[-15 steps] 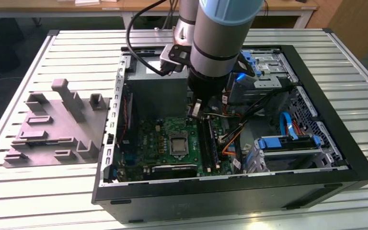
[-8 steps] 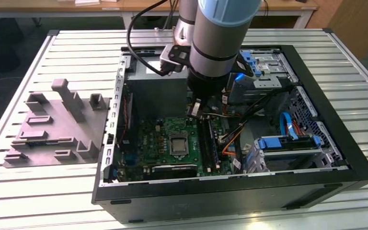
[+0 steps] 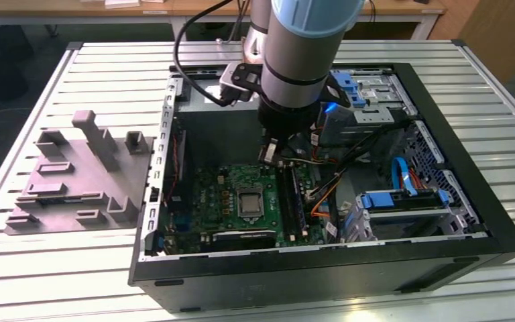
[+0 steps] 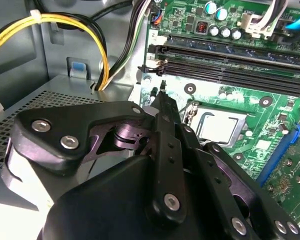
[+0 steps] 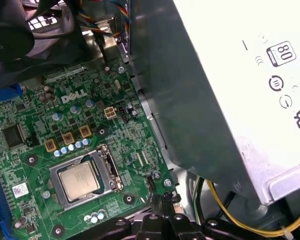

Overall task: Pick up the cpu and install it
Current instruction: 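Install the first cpu locking lever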

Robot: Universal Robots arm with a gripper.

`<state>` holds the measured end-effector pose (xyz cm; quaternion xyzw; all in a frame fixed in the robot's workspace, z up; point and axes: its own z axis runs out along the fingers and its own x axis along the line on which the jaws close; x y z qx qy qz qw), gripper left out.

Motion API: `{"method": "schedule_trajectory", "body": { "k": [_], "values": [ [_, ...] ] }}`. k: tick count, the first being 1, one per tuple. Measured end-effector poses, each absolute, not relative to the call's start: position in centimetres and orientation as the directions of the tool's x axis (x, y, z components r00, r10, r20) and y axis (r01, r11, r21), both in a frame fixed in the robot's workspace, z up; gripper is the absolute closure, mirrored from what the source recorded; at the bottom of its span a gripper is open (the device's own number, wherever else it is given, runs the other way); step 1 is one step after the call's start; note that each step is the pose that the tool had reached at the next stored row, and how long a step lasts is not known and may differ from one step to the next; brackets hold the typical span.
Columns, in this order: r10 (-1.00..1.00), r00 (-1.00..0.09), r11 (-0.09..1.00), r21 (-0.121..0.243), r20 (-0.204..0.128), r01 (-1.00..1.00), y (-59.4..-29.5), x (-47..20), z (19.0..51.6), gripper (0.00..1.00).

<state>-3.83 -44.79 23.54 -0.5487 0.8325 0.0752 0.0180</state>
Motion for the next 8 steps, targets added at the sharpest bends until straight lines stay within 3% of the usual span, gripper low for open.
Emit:
{"method": "schedule_trajectory", "body": {
  "k": [8],
  "values": [
    [-0.922,-0.372,0.362,0.102,-0.105,-0.927,-45.09,-4.14,23.54,0.89]
  ]
}}
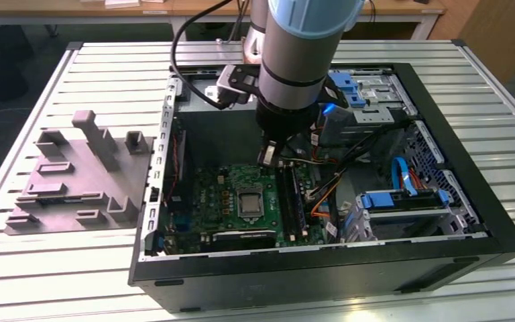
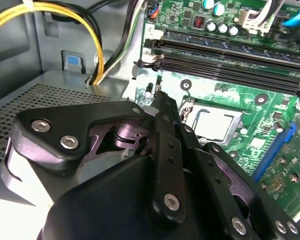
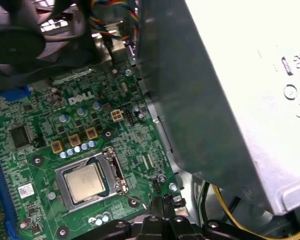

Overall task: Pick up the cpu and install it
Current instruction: 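Install the first cpu locking lever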

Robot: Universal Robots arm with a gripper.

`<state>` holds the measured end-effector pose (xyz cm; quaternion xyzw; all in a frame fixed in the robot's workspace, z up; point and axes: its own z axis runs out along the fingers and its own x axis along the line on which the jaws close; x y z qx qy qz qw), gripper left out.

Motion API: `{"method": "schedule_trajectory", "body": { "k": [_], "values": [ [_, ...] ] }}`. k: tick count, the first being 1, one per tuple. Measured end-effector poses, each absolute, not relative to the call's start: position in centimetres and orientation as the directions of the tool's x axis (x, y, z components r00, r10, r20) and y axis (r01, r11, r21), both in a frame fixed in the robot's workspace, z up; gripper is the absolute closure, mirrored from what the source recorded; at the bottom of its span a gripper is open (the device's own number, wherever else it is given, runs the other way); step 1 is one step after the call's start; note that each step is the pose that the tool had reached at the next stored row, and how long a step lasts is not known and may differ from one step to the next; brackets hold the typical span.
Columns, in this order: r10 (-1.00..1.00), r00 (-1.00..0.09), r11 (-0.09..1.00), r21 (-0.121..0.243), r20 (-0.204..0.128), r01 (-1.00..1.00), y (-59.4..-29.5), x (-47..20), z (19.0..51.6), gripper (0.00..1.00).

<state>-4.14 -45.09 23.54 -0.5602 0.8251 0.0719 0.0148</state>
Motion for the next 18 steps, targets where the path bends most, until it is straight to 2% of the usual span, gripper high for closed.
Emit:
{"method": "schedule_trajectory", "body": {
  "k": [18],
  "values": [
    [-0.926,-0.363,0.354,0.102,-0.104,-0.93,-46.3,-4.3,23.5,0.89]
  ]
}}
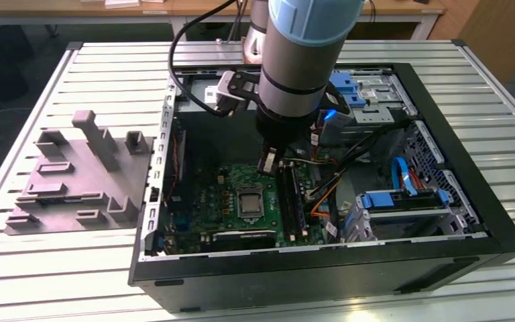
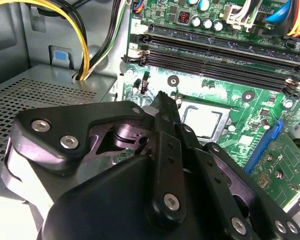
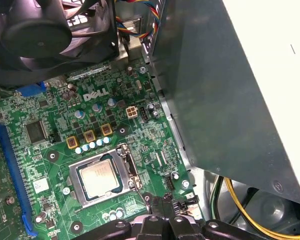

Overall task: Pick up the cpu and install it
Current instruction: 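Install the first cpu locking lever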

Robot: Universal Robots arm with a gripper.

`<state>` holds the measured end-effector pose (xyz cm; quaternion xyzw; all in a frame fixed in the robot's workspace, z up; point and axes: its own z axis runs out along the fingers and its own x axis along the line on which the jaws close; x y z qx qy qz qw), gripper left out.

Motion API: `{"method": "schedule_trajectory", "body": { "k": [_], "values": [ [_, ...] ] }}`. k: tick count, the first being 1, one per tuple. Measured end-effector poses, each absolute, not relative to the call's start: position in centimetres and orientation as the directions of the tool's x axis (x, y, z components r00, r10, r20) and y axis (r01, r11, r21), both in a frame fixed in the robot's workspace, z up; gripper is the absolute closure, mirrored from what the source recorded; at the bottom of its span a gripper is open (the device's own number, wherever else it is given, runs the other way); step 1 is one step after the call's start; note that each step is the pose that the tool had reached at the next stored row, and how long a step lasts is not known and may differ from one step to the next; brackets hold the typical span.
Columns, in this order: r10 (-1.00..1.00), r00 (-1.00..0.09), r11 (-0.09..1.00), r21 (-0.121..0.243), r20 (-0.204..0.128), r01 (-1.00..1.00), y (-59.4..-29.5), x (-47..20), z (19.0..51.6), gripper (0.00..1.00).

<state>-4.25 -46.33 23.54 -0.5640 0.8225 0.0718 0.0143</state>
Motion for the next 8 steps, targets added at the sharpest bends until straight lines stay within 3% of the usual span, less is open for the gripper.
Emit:
{"method": "schedule_trajectory", "body": {
  "k": [8],
  "values": [
    [-0.929,-0.355,0.345,0.102,-0.105,-0.933,-46.63,-4.28,23.54,0.89]
  ]
}}
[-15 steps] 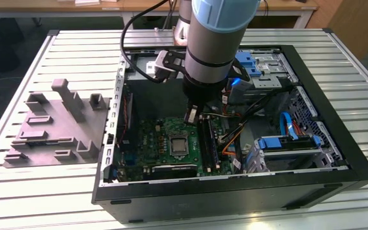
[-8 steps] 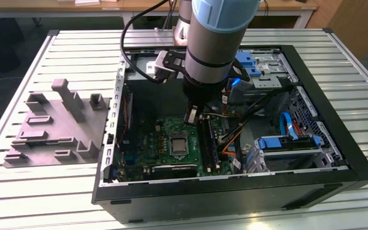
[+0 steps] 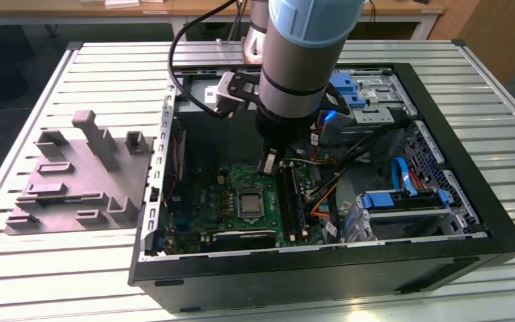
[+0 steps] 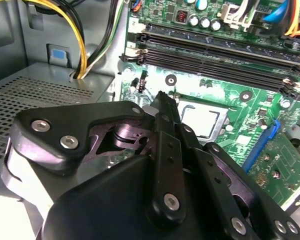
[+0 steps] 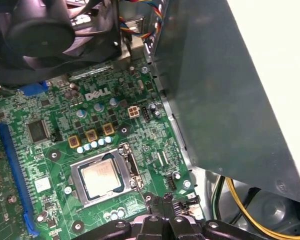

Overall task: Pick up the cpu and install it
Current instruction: 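Install the first cpu locking lever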

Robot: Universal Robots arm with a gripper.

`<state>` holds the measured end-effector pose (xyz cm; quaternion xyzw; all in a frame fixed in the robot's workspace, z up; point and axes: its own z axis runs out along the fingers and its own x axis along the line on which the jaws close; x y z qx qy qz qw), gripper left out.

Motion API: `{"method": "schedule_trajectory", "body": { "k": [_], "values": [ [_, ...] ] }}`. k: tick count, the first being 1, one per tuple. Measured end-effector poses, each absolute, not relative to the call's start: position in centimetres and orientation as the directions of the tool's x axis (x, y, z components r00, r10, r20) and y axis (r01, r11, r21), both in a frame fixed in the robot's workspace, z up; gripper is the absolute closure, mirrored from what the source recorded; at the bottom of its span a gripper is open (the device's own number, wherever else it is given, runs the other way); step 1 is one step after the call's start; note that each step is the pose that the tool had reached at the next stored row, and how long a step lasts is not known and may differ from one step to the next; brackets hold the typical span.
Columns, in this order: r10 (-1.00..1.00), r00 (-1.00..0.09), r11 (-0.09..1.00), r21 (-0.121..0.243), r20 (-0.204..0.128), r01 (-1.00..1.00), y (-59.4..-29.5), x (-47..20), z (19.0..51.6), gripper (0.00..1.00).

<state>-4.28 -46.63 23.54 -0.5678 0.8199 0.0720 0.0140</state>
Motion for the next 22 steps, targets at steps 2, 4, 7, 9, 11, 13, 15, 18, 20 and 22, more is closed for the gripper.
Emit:
{"method": "schedule_trajectory", "body": {
  "k": [2,4,7,9,11,13,15,18,20,22],
  "values": [
    [-0.931,-0.351,0.341,0.102,-0.105,-0.934,-46.9,-4.3,23.5,0.89],
    [-0.932,-0.347,0.337,0.102,-0.105,-0.936,-47.1,-4.3,23.5,0.89],
    [-0.935,-0.34,0.33,0.102,-0.104,-0.939,-47.4,-4.3,23.5,0.89],
    [-0.938,-0.331,0.321,0.102,-0.104,-0.942,-47.5,-4.3,23.5,0.89],
    [-0.941,-0.322,0.312,0.102,-0.104,-0.944,-47.6,-4.4,23.5,0.89],
    [-0.943,-0.315,0.305,0.102,-0.104,-0.947,-47.8,-4.4,23.5,0.89],
    [-0.947,-0.304,0.294,0.102,-0.104,-0.95,-47.9,-4.4,23.5,0.89],
    [-0.958,-0.266,0.256,0.102,-0.104,-0.961,-47.9,-4.4,23.4,0.89],
    [-0.967,-0.234,0.224,0.102,-0.104,-0.969,-47.9,-4.4,23.4,0.89],
    [-0.973,-0.206,0.195,0.102,-0.104,-0.975,-47.9,-4.4,23.3,0.89]
  ]
}}
